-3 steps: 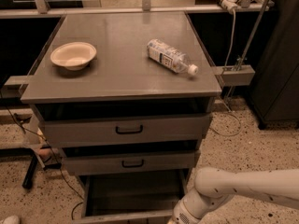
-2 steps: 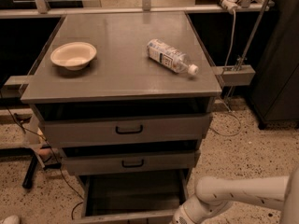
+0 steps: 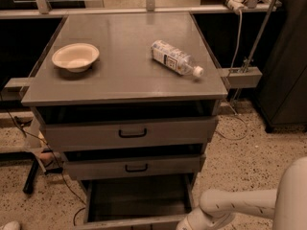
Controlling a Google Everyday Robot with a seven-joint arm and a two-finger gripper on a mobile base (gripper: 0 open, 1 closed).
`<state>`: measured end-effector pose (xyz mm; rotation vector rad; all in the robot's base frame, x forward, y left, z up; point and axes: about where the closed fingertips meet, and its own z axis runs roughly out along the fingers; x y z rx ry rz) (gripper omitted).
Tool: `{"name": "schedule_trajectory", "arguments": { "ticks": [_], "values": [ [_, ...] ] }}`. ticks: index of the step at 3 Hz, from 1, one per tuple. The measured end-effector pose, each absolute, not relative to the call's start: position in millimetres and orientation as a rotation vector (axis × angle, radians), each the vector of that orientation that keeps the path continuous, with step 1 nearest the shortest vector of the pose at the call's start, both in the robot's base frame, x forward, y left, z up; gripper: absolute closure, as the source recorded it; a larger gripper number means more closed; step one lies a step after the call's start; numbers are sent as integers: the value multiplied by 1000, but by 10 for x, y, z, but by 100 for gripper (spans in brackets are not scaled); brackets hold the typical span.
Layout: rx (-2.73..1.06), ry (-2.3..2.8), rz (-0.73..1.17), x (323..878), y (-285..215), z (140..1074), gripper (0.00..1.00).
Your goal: Close bottom drawer
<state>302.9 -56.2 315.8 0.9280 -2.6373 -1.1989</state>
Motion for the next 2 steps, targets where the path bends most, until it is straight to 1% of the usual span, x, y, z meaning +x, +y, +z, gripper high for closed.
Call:
{"name": "schedule_trajectory", "arguments": {
  "ticks": [1,2],
  "values": [
    [851,-2704,-1209,3177,-598,2862,100],
    [688,-2788,-1288,3434,-791,2519,100]
  ]
}}
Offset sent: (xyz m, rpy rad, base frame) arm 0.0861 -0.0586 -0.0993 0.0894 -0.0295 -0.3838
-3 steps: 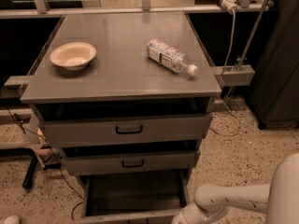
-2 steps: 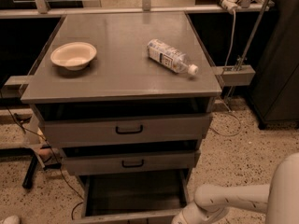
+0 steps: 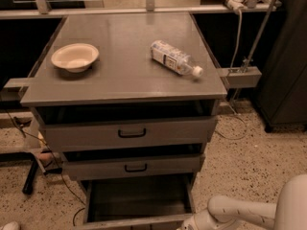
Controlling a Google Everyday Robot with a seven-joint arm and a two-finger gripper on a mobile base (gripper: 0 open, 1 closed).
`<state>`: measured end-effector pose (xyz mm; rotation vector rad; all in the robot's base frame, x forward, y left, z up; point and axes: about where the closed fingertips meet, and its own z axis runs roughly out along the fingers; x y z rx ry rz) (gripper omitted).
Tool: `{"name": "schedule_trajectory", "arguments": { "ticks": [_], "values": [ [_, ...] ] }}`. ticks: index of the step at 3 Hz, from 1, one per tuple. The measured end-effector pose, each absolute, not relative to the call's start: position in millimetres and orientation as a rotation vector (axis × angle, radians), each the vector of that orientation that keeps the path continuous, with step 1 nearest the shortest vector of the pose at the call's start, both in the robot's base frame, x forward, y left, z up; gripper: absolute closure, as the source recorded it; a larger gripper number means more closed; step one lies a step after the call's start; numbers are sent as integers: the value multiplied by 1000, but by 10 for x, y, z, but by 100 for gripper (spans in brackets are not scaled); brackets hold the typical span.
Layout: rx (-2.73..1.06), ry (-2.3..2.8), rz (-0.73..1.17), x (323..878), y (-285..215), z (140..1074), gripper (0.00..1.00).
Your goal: Close bottom drawer
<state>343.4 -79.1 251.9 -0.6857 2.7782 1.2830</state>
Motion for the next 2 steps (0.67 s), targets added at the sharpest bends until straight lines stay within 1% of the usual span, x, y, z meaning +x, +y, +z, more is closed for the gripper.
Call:
{"name": "schedule_trajectory", "arguments": {
  "ticks": [2],
  "values": [
    [-451,2759,1282,3726,-1063,2118,100]
  ]
}}
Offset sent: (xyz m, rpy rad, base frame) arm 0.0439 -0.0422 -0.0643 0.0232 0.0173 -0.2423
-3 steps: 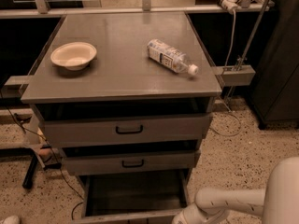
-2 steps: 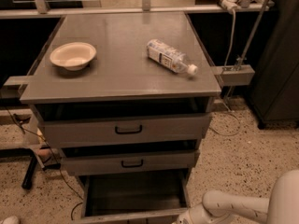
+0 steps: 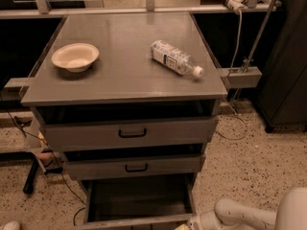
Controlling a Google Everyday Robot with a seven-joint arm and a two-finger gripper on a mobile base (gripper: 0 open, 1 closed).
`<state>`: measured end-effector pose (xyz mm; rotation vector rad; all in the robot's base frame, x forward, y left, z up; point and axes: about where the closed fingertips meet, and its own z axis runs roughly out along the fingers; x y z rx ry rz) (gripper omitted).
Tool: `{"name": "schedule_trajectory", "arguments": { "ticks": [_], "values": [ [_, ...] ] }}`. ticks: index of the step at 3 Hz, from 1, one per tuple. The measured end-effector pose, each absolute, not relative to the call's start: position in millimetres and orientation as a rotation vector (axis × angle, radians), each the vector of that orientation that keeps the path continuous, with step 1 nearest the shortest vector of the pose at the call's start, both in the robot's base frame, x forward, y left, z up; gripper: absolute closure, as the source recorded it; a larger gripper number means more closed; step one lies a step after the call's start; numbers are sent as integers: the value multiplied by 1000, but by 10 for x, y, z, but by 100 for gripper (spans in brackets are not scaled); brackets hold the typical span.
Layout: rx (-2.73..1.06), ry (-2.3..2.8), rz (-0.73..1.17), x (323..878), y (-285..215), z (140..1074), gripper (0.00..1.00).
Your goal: Close bottom drawer
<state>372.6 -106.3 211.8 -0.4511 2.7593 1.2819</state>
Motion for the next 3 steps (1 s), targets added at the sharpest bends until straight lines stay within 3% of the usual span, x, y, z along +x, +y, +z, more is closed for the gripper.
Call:
{"name": "schedule_trajectory", "arguments": {
  "ticks": [3],
  "values": [
    [-341,2761,1220,4170,-1145,1856,100]
  ]
}}
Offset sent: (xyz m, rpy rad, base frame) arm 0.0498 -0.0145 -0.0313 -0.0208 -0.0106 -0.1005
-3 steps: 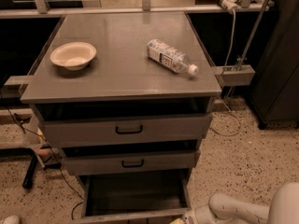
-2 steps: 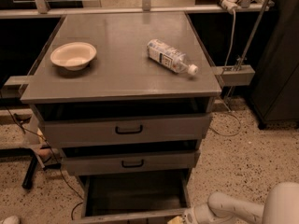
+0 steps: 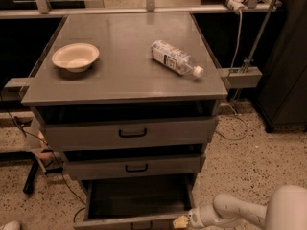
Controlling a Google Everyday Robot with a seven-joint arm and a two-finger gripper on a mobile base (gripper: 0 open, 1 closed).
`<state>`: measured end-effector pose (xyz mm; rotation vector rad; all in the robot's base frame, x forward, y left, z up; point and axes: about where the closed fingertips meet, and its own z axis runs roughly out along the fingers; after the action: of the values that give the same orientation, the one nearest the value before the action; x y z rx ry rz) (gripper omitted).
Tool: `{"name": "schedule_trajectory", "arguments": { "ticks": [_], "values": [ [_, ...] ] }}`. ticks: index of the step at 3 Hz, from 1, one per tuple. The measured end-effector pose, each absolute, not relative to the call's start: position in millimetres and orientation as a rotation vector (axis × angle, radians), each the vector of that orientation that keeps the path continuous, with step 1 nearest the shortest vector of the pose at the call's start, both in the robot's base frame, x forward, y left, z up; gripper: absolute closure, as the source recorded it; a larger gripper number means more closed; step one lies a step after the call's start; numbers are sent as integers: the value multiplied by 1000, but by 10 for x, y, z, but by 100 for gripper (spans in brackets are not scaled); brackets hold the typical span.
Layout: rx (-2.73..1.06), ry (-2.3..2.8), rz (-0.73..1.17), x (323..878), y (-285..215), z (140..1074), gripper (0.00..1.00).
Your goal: Close bottom drawer
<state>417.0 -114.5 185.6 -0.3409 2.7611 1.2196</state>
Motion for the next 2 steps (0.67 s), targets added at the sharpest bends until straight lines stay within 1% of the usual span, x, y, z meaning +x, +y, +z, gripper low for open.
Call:
{"name": "schedule_trajectory", "arguments": {
  "ticks": [2],
  "values": [
    [-340,2755,1175,4420,-1182,1834,100]
  ]
}}
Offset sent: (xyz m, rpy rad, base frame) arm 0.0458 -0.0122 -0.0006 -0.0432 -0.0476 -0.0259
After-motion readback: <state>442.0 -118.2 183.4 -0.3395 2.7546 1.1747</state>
